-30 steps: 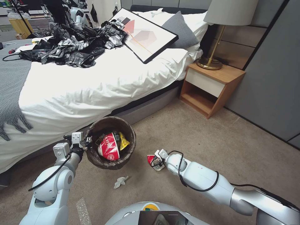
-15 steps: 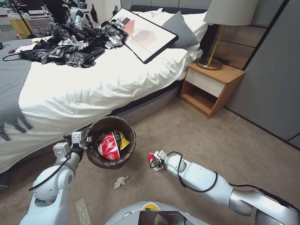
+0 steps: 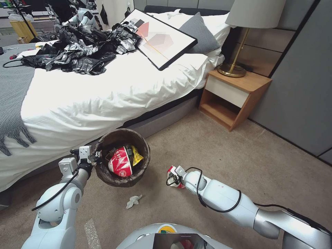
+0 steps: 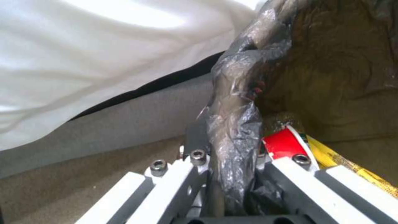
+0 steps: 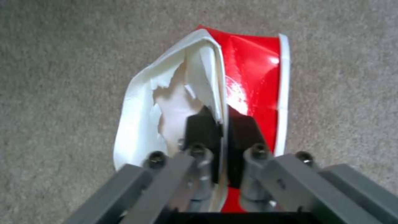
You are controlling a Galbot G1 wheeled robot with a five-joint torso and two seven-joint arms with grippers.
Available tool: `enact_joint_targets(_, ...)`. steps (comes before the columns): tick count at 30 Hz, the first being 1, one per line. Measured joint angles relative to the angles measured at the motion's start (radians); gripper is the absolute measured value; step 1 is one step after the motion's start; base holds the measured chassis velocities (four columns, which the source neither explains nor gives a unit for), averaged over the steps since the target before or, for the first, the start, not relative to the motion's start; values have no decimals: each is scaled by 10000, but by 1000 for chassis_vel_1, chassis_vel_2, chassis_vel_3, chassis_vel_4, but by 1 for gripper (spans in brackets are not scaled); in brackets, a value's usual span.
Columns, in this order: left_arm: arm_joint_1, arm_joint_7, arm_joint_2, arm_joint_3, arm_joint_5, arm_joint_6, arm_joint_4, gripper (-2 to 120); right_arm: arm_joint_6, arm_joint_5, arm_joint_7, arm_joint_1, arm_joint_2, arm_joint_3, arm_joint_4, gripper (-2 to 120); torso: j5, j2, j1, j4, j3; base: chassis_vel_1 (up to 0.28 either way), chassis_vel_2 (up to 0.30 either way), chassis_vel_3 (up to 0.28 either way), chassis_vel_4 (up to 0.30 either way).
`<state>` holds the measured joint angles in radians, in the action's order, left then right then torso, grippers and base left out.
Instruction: Pick up the trash bin, then pick up the garbage from the floor and place it into the trash bin.
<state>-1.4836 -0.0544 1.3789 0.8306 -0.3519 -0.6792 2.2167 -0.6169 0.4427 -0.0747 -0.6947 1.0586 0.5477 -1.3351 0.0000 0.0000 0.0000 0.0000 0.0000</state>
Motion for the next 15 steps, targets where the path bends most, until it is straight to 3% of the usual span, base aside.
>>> enact_joint_targets(15, -3, 5, 9, 7, 0, -20, 24, 0, -4, 6, 6, 1, -184, -188, -148, 0, 1, 0, 0, 0, 0, 0, 0, 0, 0)
